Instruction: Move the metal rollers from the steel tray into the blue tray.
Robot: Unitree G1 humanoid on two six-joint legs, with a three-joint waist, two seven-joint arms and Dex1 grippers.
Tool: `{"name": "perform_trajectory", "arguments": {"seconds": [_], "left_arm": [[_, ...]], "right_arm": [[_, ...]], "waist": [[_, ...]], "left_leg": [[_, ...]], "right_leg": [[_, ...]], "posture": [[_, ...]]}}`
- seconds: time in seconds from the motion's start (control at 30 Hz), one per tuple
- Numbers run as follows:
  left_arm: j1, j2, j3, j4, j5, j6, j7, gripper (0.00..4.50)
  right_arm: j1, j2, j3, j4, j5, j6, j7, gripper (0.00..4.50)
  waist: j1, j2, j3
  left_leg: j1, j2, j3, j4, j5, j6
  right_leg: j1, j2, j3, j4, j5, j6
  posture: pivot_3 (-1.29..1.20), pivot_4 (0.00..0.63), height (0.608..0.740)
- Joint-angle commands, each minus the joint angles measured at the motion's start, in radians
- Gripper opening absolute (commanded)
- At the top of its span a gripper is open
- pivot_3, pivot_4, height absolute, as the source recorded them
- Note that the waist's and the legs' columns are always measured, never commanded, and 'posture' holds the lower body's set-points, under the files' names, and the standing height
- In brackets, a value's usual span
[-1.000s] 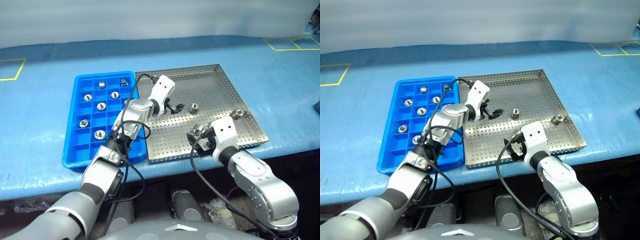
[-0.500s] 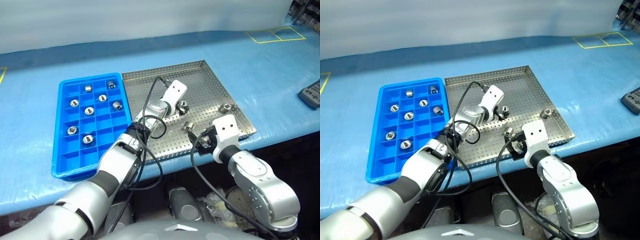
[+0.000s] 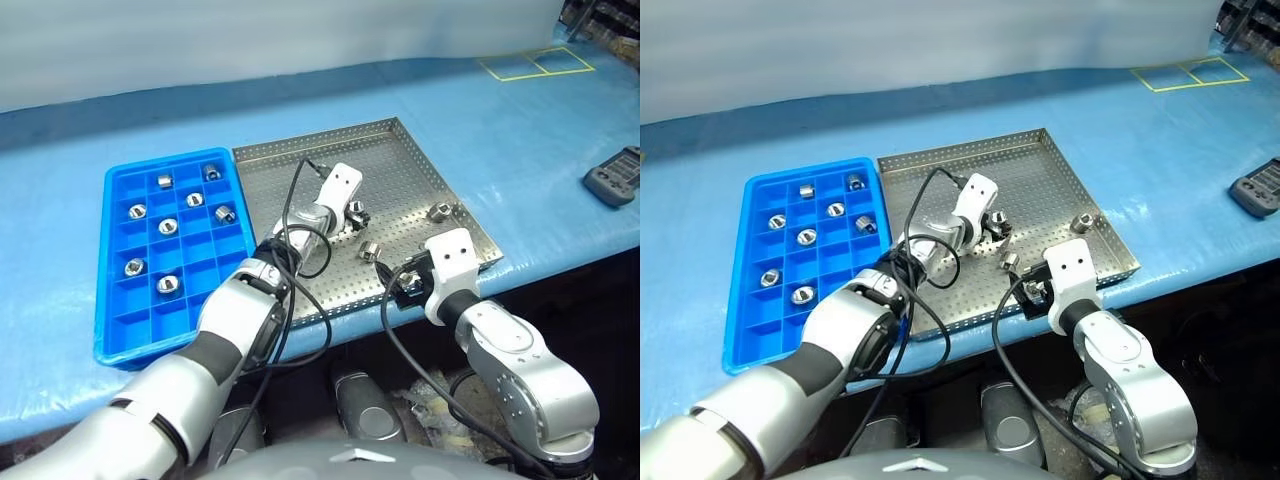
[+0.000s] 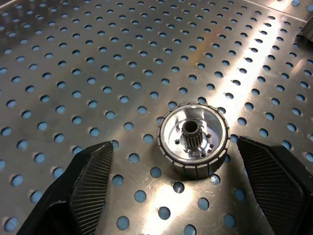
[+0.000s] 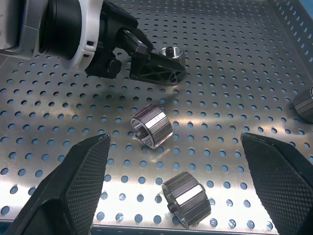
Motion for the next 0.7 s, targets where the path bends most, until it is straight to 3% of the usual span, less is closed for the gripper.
{"name": "perform_trajectory", "arguments": {"seconds": [0.03,0.1,0.3,0.33,0.47,0.7], "left_arm": [[-0.032,-0.08,0.015,0.014,-0.003,-0.014,-0.005,4.25],[-0.03,-0.08,0.019,0.015,-0.006,-0.014,-0.006,3.82],[-0.017,-0.064,0.031,-0.017,-0.013,-0.017,-0.019,1.82],[-0.013,-0.058,0.033,-0.032,-0.014,-0.02,-0.022,1.66],[0.037,-0.022,0.037,-0.173,-0.033,-0.016,-0.063,1.66],[0.323,0.133,0.028,-0.859,-0.094,0.198,-0.141,1.66]], "right_arm": [[-0.014,0.001,-0.011,-0.05,0.003,-0.006,-0.005,4.5],[-0.015,0.001,-0.013,-0.05,0.003,-0.005,-0.006,4.5],[-0.018,0.003,-0.014,-0.045,0.006,-0.002,-0.007,4.5],[-0.02,0.004,-0.011,-0.043,0.006,-0.002,-0.006,4.5],[-0.041,0.006,0.016,-0.027,0.009,-0.003,0.0,4.5],[-0.18,0.003,0.131,0.074,0.017,-0.024,0.049,4.5]], "waist": [[-0.001,0.0,0.0],[-0.002,0.0,0.0],[-0.005,0.0,0.0],[-0.006,0.0,0.0],[-0.004,0.0,0.0],[0.007,0.002,0.001]], "left_leg": [[0.0,0.0,0.0,0.0,0.0,0.0],[0.0,0.0,0.0,0.0,0.0,0.0],[0.0,0.0,0.0,-0.001,0.0,0.0],[0.0,0.0,0.0,-0.001,0.0,0.0],[0.0,0.0,0.0,-0.001,0.0,0.0],[0.003,0.001,0.001,-0.005,0.0,0.0]], "right_leg": [[0.0,0.0,0.0,0.0,0.0,0.0],[0.0,0.0,0.0,0.0,0.0,0.0],[0.0,0.0,0.0,0.0,0.0,0.0],[0.0,0.0,0.0,0.0,0.0,0.0],[0.0,0.0,0.0,0.0,0.0,0.0],[0.0,0.001,0.002,0.001,0.0,0.0]], "posture": [[-0.31,0.15,0.74],[-0.31,0.15,0.74],[-0.3,0.15,0.74],[-0.3,0.15,0.74],[-0.26,0.15,0.74],[-0.16,0.15,0.74]]}}
